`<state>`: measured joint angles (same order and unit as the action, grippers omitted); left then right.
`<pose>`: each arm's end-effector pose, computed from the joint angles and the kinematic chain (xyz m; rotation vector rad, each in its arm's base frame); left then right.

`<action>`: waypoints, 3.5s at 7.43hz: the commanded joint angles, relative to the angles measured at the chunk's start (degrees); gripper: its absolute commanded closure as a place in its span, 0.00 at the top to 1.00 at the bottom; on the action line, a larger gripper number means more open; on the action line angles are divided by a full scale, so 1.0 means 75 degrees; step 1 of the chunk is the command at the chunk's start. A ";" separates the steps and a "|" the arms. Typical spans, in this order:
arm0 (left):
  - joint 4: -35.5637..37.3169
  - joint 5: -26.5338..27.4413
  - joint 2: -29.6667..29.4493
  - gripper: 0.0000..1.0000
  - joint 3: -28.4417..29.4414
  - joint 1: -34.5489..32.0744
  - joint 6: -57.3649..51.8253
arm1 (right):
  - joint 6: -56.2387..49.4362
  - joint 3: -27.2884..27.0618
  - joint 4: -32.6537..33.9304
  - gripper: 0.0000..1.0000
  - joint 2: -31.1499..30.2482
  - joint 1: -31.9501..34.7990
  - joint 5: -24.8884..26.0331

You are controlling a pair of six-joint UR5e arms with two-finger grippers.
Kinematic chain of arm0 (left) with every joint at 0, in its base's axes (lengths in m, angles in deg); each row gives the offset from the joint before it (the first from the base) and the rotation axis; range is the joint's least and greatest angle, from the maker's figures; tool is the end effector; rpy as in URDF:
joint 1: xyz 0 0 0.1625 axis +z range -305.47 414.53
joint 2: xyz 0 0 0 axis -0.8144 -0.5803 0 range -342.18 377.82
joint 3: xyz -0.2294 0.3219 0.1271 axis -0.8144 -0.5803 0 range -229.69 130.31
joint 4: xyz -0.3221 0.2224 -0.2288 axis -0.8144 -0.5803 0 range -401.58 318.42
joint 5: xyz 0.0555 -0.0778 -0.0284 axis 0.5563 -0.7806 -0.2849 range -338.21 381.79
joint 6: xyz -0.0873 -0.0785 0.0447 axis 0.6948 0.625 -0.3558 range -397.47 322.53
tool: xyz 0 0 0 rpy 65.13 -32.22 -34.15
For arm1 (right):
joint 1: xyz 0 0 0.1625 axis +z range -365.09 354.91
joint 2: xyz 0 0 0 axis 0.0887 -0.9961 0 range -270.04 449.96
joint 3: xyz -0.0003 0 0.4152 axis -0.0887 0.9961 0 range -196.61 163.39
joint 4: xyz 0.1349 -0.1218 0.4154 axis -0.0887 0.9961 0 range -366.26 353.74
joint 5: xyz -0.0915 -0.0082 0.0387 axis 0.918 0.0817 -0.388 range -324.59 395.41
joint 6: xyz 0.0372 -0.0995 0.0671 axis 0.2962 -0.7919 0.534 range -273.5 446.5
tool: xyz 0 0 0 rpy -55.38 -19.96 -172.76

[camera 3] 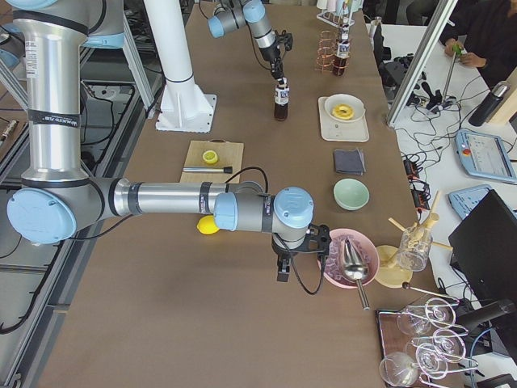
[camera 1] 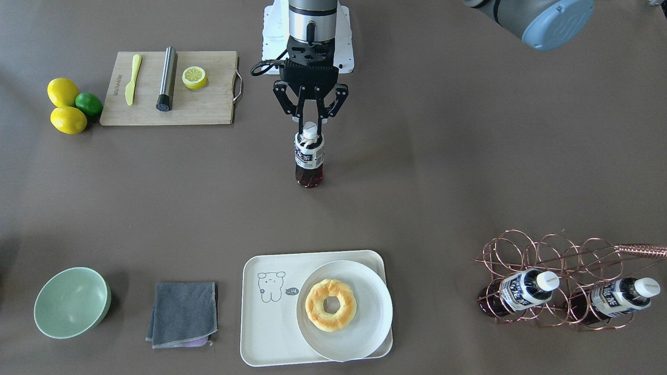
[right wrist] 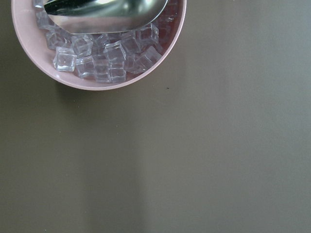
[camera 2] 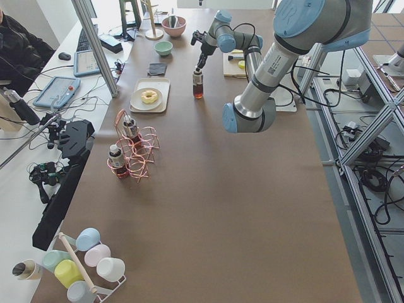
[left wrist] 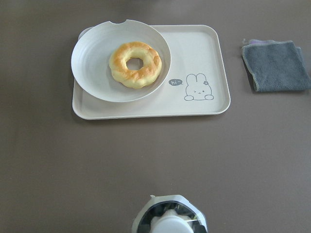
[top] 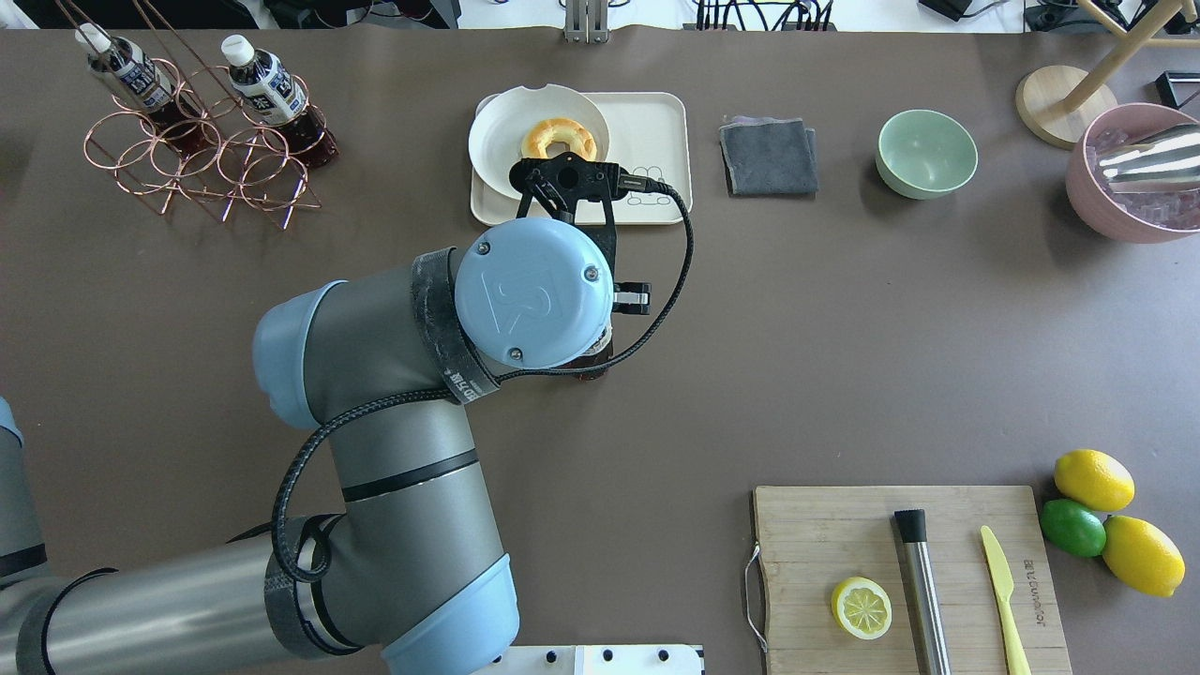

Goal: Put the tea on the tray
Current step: 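Carry the tea bottle with the left gripper and set it down near the tray, then open the left gripper and withdraw the left arm to the caddy side, then reach the right gripper over the standing tea bottle and lower it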

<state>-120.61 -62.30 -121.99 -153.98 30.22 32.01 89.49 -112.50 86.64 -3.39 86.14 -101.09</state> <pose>0.5470 -0.4075 0.0358 0.4419 0.8203 -0.1090 0.0531 -0.5068 0.6449 -0.0185 -0.8114 0.0721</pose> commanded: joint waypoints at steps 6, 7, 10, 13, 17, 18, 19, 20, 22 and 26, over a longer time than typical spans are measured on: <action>-0.0393 0.0009 0.0383 0.97 -0.0602 -0.0029 -0.0052 | 0.0000 0.0070 0.0000 1.00 0.0059 0.0011 0.0024; -0.0640 0.0032 0.0640 0.97 -0.0660 -0.0052 -0.0040 | 0.0012 0.0070 0.0000 1.00 0.0071 0.0023 0.0024; -0.0840 0.0419 0.1062 0.97 -0.0882 -0.0671 -0.0064 | 0.0023 0.0070 0.0000 1.00 0.0164 0.0035 0.0024; -0.3135 -0.0882 0.3750 0.97 -0.1340 -0.1896 -0.2360 | 0.0526 0.0000 0.0000 1.00 0.0468 -0.0035 -0.0035; -0.2216 -0.4839 0.5328 0.97 -0.0910 -0.5577 -0.5477 | 0.2055 -0.0842 0.0000 1.00 0.1192 -0.1157 0.0011; -0.1633 -0.5156 0.5423 0.97 -0.0826 -0.6222 -0.6232 | 0.2445 -0.0890 0.0023 1.00 0.1555 -0.1508 0.0035; -0.0965 -0.5438 0.5435 0.97 -0.0732 -0.6948 -0.7086 | 0.2913 -0.0914 0.0023 1.00 0.1954 -0.1825 0.0105; -0.0402 -0.5719 0.5470 0.97 -0.0639 -0.7500 -0.8209 | 0.3440 -0.1146 0.0047 1.00 0.2178 -0.2292 0.0140; -0.0033 -0.5733 0.5541 0.97 -0.0183 -0.8206 -0.9645 | 0.5546 -0.1779 0.0268 1.00 0.3030 -0.3567 0.0666; -0.0045 -0.5769 0.5693 0.97 0.0601 -0.8946 -1.0586 | 0.7089 -0.2072 0.2646 1.00 0.5882 -0.5459 0.1850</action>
<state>-120.98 -105.43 -79.33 -152.39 -35.16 -45.44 140.31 -126.36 101.20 35.07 49.27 -89.78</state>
